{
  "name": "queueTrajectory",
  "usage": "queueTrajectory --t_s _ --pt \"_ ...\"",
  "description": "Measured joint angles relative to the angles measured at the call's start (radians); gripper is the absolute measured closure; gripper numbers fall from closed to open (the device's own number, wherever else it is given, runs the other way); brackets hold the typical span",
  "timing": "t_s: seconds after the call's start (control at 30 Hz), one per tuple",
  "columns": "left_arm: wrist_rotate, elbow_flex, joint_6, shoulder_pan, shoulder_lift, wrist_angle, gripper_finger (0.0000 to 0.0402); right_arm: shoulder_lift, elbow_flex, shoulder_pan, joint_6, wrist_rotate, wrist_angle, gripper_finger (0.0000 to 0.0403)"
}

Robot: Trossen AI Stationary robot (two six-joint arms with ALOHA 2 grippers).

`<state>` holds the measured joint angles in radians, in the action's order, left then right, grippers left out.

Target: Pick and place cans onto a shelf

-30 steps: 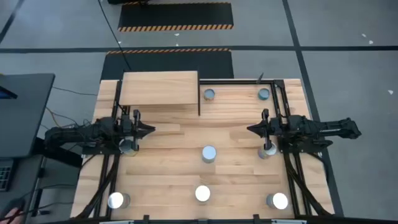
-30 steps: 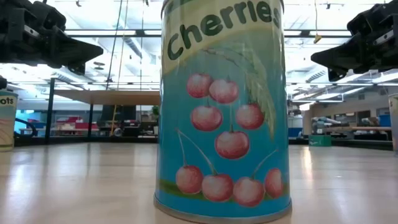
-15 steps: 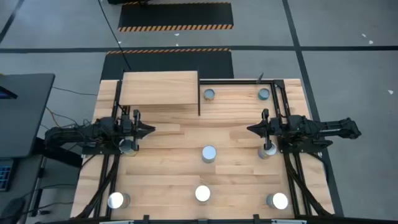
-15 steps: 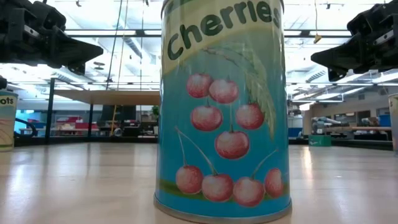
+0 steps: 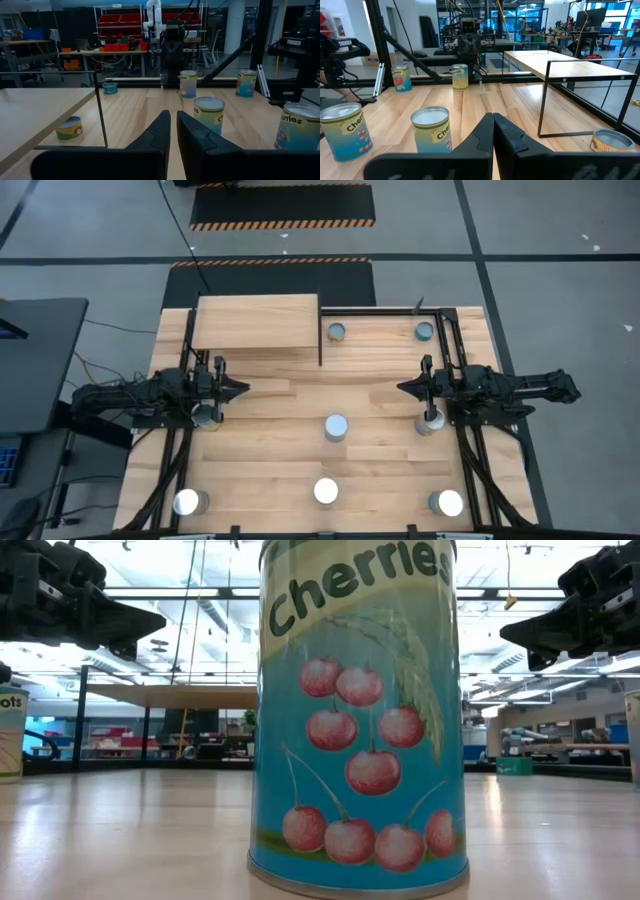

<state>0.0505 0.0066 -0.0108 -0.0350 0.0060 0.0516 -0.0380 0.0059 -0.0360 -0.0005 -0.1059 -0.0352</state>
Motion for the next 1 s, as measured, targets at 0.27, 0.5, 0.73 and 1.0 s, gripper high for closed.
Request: queueTrajectory --t_s 0.27,0.5,0.73,1.0 --pt "0.000 0.000 0.000 0.000 0.000 0.000 0.0363 0.000 0.000 0.000 0.000 0.000 0.000 0.0393" --pt "0.000 0.000 0.000 0.000 0.000 0.000 0.0363 0.000 0.000 0.000 0.000 0.000 0.000 0.0393" --pt "0.000 0.000 0.008 0.000 0.000 0.004 0.0363 0.000 0.000 0.000 0.000 0.000 0.000 0.0393" --pt "-0.013 0.006 0.339 0.000 0.000 0.055 0.0363 0.000 0.000 0.000 0.000 0.000 0.000 0.0393"
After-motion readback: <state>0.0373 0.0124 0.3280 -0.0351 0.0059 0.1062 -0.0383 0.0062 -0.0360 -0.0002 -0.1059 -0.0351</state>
